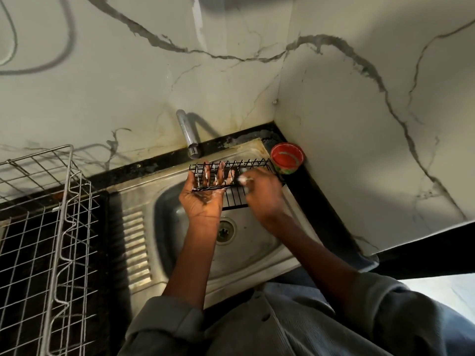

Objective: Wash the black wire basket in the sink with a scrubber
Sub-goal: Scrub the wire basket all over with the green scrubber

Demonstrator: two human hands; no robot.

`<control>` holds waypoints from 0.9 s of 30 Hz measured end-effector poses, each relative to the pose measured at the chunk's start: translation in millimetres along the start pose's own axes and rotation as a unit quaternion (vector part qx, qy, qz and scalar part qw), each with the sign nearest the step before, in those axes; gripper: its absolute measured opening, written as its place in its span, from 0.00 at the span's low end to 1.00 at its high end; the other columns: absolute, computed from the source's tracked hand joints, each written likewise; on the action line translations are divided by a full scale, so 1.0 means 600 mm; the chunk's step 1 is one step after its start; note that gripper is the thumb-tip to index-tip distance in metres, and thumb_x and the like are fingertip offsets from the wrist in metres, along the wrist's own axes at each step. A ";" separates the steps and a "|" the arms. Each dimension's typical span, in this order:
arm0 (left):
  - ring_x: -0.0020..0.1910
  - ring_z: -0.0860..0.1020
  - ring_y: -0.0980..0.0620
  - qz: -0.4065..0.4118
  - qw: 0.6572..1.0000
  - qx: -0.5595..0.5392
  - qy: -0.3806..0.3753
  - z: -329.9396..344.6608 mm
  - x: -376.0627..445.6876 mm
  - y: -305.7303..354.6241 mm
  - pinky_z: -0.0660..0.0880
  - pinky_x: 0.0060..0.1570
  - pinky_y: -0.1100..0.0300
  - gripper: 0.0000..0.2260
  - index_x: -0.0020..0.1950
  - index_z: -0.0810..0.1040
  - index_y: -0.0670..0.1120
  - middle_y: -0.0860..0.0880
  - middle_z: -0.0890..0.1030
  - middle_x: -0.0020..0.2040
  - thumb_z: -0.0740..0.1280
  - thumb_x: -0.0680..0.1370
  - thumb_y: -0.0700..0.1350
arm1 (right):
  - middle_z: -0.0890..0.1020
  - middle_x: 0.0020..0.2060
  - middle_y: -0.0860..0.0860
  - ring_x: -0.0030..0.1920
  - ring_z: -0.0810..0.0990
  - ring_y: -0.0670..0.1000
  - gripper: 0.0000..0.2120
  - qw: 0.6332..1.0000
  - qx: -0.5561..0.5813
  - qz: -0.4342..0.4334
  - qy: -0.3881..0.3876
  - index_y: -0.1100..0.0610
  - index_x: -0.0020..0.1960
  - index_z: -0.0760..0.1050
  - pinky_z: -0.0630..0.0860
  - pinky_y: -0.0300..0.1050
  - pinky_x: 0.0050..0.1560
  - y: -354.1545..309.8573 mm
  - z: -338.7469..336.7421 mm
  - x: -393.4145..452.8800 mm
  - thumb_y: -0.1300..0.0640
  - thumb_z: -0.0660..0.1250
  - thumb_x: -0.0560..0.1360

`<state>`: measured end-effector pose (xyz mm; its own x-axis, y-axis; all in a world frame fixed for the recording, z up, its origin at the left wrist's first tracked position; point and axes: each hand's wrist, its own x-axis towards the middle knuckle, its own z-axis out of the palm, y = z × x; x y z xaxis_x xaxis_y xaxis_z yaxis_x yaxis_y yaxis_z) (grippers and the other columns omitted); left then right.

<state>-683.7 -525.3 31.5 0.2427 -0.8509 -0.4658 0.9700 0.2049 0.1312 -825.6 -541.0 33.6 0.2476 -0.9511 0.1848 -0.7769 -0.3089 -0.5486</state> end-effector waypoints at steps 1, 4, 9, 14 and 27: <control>0.62 0.82 0.35 0.006 1.000 0.018 0.007 0.001 0.000 -0.003 0.75 0.65 0.35 0.10 0.54 0.83 0.40 0.39 0.84 0.59 0.70 0.75 0.42 | 0.81 0.58 0.51 0.59 0.78 0.51 0.20 0.999 0.012 -0.049 -0.011 0.53 0.64 0.79 0.74 0.44 0.58 -0.028 0.007 -0.004 0.67 0.67 0.74; 0.54 0.84 0.39 0.026 0.998 0.060 0.025 0.000 -0.005 -0.005 0.79 0.58 0.41 0.13 0.56 0.82 0.41 0.41 0.83 0.58 0.70 0.73 0.43 | 0.78 0.63 0.55 0.63 0.75 0.54 0.30 0.995 0.054 -0.078 -0.022 0.53 0.74 0.68 0.75 0.50 0.62 -0.054 0.010 -0.004 0.66 0.70 0.74; 0.56 0.84 0.33 0.008 1.000 0.013 0.019 0.008 -0.008 0.013 0.73 0.56 0.30 0.11 0.59 0.82 0.41 0.38 0.85 0.58 0.65 0.82 0.44 | 0.80 0.58 0.52 0.57 0.79 0.52 0.18 0.998 -0.059 0.001 0.019 0.53 0.63 0.78 0.77 0.44 0.56 0.045 -0.035 -0.012 0.64 0.70 0.75; 0.61 0.81 0.33 0.005 0.999 0.034 0.026 0.005 -0.013 0.004 0.74 0.58 0.29 0.11 0.60 0.81 0.41 0.38 0.85 0.60 0.64 0.84 0.44 | 0.81 0.55 0.51 0.55 0.79 0.54 0.14 0.996 -0.039 0.069 0.039 0.54 0.57 0.80 0.77 0.48 0.54 0.050 -0.046 -0.015 0.64 0.71 0.72; 0.67 0.79 0.36 0.000 0.996 0.072 0.049 0.008 -0.008 0.009 0.78 0.58 0.33 0.19 0.73 0.77 0.42 0.40 0.81 0.68 0.64 0.82 0.44 | 0.86 0.52 0.49 0.54 0.84 0.47 0.16 0.976 0.215 0.034 0.019 0.54 0.57 0.81 0.82 0.52 0.55 0.000 -0.041 0.024 0.69 0.69 0.73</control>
<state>-679.9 -522.3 38.4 0.2493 -0.7987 -0.5476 0.9595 0.1272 0.2513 -836.1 -554.5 56.6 0.1758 -0.9712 0.1611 -0.4750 -0.2270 -0.8502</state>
